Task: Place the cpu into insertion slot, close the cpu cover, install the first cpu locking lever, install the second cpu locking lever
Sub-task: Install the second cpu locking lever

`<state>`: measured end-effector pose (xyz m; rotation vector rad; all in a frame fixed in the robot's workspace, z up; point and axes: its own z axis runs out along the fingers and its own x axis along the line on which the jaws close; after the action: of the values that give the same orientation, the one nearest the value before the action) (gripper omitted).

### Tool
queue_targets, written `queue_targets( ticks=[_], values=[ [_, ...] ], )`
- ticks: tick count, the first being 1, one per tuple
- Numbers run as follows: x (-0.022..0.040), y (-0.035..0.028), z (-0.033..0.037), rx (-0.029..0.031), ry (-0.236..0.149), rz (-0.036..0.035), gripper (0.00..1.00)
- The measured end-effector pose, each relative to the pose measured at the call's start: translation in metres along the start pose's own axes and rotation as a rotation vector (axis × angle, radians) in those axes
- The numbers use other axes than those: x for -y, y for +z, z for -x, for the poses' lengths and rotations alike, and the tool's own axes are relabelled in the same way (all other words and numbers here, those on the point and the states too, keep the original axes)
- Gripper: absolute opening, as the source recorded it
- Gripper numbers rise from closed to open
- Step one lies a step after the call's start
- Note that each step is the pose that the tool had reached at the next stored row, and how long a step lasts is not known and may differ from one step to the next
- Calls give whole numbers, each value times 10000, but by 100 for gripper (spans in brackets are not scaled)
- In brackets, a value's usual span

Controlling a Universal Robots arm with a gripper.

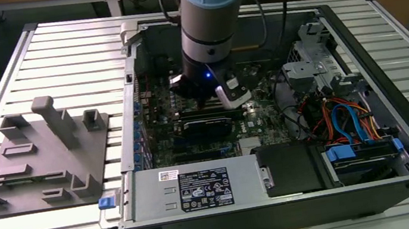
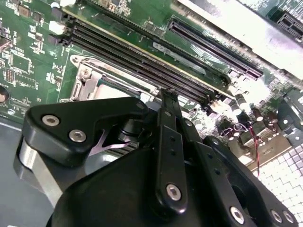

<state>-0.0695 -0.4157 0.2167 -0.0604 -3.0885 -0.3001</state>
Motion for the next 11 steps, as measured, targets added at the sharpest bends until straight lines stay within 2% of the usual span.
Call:
queue_targets(
  ticks=[6,11],
  values=[
    [55,27,-38,-5,13,197,10],
    [83,76,-64,-1,47,285,10]
  ],
)
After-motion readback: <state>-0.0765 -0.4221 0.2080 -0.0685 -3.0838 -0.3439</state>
